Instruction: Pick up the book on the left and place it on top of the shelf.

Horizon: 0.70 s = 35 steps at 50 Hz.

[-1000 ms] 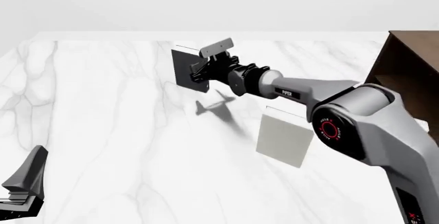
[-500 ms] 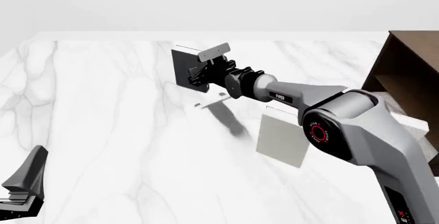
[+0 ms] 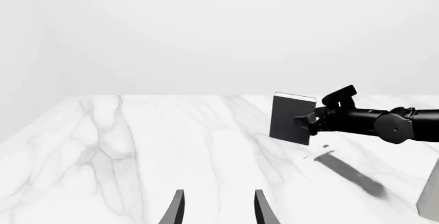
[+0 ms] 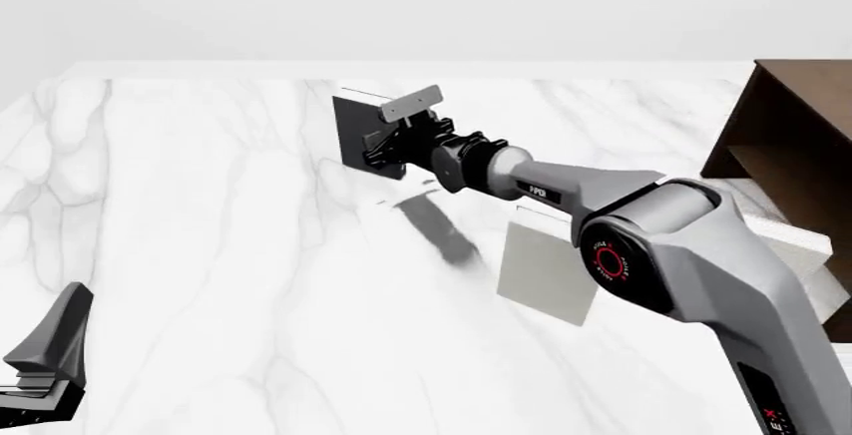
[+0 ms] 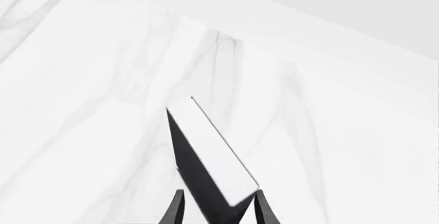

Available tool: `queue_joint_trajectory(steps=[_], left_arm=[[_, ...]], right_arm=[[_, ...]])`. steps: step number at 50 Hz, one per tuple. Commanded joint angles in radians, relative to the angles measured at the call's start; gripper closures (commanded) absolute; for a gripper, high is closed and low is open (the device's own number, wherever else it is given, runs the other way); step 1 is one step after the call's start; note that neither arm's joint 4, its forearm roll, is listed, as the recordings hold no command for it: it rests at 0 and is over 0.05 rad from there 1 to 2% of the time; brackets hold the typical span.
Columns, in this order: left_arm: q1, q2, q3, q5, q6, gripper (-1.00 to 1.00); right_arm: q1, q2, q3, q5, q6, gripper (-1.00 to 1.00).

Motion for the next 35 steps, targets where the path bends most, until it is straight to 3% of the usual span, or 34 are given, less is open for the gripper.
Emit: queue_joint_trajectory(steps=[1,3,11,35], left_arm=[[0.000,0.000,0.000,0.000,0.000,-1.00],[0.000,0.000,0.000,0.000,0.000,-1.00],[0.000,0.000,0.000,0.000,0.000,-1.00],[0.000,0.000,0.000,0.000,0.000,-1.00]], right_arm=[[-0.003,-0.003,0.013,-0.013,-0.020,1.00],[-0.029,0.014,-0.012,-0.013,-0.045,1.00],[-0.028,-0.015,0.034,-0.035,-0.039,1.00],[-0.006,-0.347,0.367,-0.152,-0.045,1.00]])
